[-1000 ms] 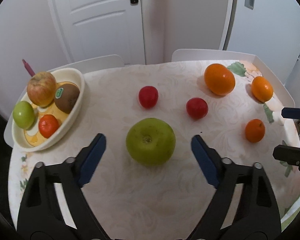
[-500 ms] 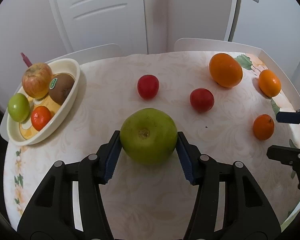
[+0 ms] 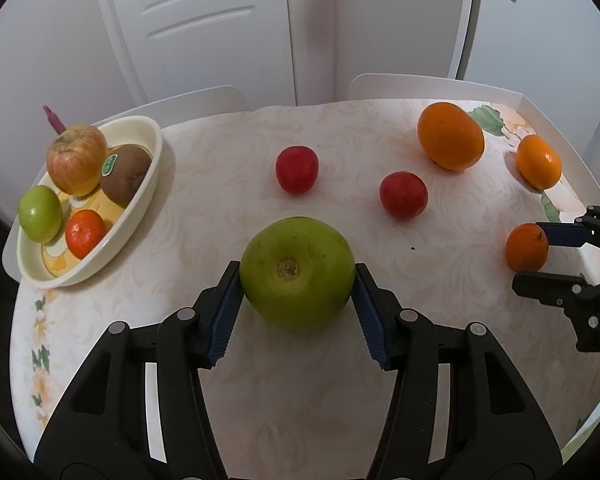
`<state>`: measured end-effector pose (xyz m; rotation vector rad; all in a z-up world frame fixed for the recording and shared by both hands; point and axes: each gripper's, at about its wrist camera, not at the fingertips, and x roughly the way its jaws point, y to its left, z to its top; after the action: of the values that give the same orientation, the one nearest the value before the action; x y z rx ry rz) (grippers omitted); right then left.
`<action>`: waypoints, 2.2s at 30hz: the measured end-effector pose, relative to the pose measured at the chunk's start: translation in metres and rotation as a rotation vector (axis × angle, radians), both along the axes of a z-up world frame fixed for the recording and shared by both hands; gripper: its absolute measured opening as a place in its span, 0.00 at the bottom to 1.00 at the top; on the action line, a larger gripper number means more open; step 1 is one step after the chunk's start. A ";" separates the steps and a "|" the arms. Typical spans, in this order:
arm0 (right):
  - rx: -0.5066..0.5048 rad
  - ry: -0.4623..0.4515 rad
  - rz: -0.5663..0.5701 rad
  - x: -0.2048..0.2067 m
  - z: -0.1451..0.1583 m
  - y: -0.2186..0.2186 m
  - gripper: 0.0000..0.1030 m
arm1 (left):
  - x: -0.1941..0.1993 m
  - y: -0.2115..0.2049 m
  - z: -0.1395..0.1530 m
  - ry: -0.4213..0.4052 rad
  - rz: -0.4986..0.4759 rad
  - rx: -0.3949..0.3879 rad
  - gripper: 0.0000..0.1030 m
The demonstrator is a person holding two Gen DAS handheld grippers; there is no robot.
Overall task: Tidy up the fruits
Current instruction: 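Close the left tool on the large green fruit while the right tool grasps a tangerine, then carry the green fruit with the left tool into the bowl while the right tool carries the tangerine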
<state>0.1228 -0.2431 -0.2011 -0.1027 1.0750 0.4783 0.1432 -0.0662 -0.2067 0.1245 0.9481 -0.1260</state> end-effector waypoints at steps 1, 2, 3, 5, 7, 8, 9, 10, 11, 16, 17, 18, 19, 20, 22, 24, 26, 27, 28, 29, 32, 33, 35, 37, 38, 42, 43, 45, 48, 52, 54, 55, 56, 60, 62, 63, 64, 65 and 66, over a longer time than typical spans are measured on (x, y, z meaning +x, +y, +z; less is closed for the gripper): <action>0.000 -0.002 0.002 0.001 0.000 0.001 0.51 | 0.000 0.000 0.000 0.001 0.001 0.000 0.57; 0.000 -0.003 0.003 0.001 0.000 0.001 0.48 | -0.001 0.000 0.000 0.002 0.002 0.000 0.57; -0.001 -0.003 0.005 0.001 0.000 0.002 0.45 | -0.001 0.001 0.001 0.003 0.003 0.000 0.57; -0.006 -0.006 0.008 0.002 0.000 0.002 0.39 | -0.003 0.002 0.001 0.004 0.005 0.000 0.57; -0.009 -0.007 0.011 0.002 0.000 0.003 0.34 | -0.005 0.002 0.002 0.005 0.007 -0.001 0.57; -0.009 -0.008 0.011 0.003 0.000 0.002 0.34 | -0.005 0.002 0.002 0.006 0.009 -0.001 0.57; -0.010 -0.010 0.011 0.002 0.000 0.002 0.34 | -0.007 0.003 0.002 0.007 0.011 -0.002 0.57; -0.010 -0.013 0.010 0.002 0.001 0.002 0.33 | -0.008 0.003 0.003 0.007 0.014 -0.003 0.57; -0.008 -0.017 0.009 0.002 0.002 0.001 0.33 | -0.008 0.003 0.003 0.008 0.016 -0.003 0.57; -0.001 -0.029 0.017 0.001 0.008 0.003 0.33 | -0.015 0.008 0.006 0.006 0.035 -0.009 0.57; -0.001 -0.033 0.021 0.000 0.009 0.004 0.33 | -0.017 0.009 0.008 0.004 0.040 -0.010 0.57; 0.000 -0.036 0.025 0.000 0.011 0.005 0.33 | -0.018 0.010 0.009 0.002 0.044 -0.010 0.57; 0.002 -0.038 0.028 -0.001 0.013 0.005 0.33 | -0.020 0.012 0.012 -0.001 0.050 -0.010 0.57; 0.005 -0.043 0.031 -0.002 0.015 0.007 0.33 | -0.021 0.014 0.014 -0.003 0.054 -0.010 0.57; 0.010 -0.048 0.038 -0.002 0.020 0.010 0.33 | -0.025 0.018 0.020 -0.010 0.066 -0.011 0.57; 0.014 -0.057 0.047 -0.003 0.026 0.013 0.33 | -0.028 0.023 0.028 -0.018 0.079 -0.013 0.57; 0.019 -0.067 0.058 -0.004 0.033 0.018 0.33 | -0.032 0.029 0.036 -0.025 0.086 -0.018 0.57; 0.020 -0.073 0.063 -0.005 0.037 0.021 0.33 | -0.035 0.032 0.042 -0.030 0.088 -0.018 0.57; 0.021 -0.078 0.068 -0.006 0.041 0.024 0.33 | -0.036 0.034 0.045 -0.034 0.088 -0.016 0.57; 0.022 -0.085 0.074 -0.006 0.045 0.028 0.33 | -0.038 0.038 0.049 -0.038 0.089 -0.013 0.57; 0.029 -0.098 0.083 -0.008 0.056 0.037 0.33 | -0.042 0.050 0.061 -0.048 0.099 -0.010 0.57; 0.031 -0.102 0.086 -0.009 0.060 0.038 0.33 | -0.043 0.055 0.064 -0.051 0.104 -0.012 0.57; 0.034 -0.108 0.091 -0.010 0.067 0.047 0.33 | -0.044 0.065 0.071 -0.057 0.114 -0.019 0.57; 0.036 -0.113 0.096 -0.010 0.073 0.056 0.33 | -0.043 0.073 0.076 -0.062 0.122 -0.023 0.57; 0.038 -0.116 0.099 -0.011 0.076 0.061 0.33 | -0.042 0.079 0.079 -0.065 0.125 -0.024 0.57; 0.047 -0.126 0.109 -0.008 0.087 0.083 0.33 | -0.037 0.097 0.089 -0.077 0.129 -0.020 0.57; 0.049 -0.128 0.112 -0.006 0.089 0.089 0.33 | -0.035 0.102 0.092 -0.081 0.129 -0.020 0.57; 0.053 -0.131 0.117 -0.005 0.093 0.100 0.33 | -0.031 0.113 0.095 -0.086 0.129 -0.018 0.57; 0.057 -0.134 0.123 0.000 0.097 0.117 0.33 | -0.024 0.128 0.096 -0.089 0.127 -0.018 0.57; 0.064 -0.136 0.127 0.009 0.099 0.142 0.33 | -0.014 0.150 0.092 -0.084 0.125 -0.019 0.57; 0.066 -0.134 0.127 0.014 0.098 0.153 0.33 | -0.008 0.161 0.088 -0.078 0.124 -0.021 0.57; 0.066 -0.133 0.127 0.016 0.097 0.158 0.33 | -0.005 0.167 0.085 -0.074 0.123 -0.021 0.57; 0.066 -0.131 0.127 0.018 0.096 0.164 0.33 | -0.003 0.170 0.083 -0.072 0.122 -0.021 0.57; 0.068 -0.120 0.127 0.029 0.091 0.186 0.33 | 0.008 0.187 0.072 -0.061 0.113 -0.012 0.57; 0.068 -0.115 0.127 0.033 0.088 0.195 0.33 | 0.014 0.192 0.065 -0.056 0.105 -0.006 0.57; 0.069 -0.111 0.127 0.035 0.086 0.200 0.33 | 0.017 0.194 0.062 -0.051 0.099 -0.002 0.57; 0.069 -0.108 0.127 0.038 0.084 0.204 0.33 | 0.020 0.196 0.057 -0.045 0.091 0.000 0.57; 0.069 -0.105 0.126 0.039 0.082 0.208 0.33 | 0.022 0.197 0.055 -0.042 0.085 -0.001 0.57; 0.068 -0.102 0.125 0.042 0.080 0.211 0.33 | 0.024 0.199 0.051 -0.039 0.079 -0.001 0.57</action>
<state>0.1644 -0.0320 -0.1209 -0.1331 0.9548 0.6155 0.1676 0.1324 -0.1552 0.0885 0.9126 -0.0512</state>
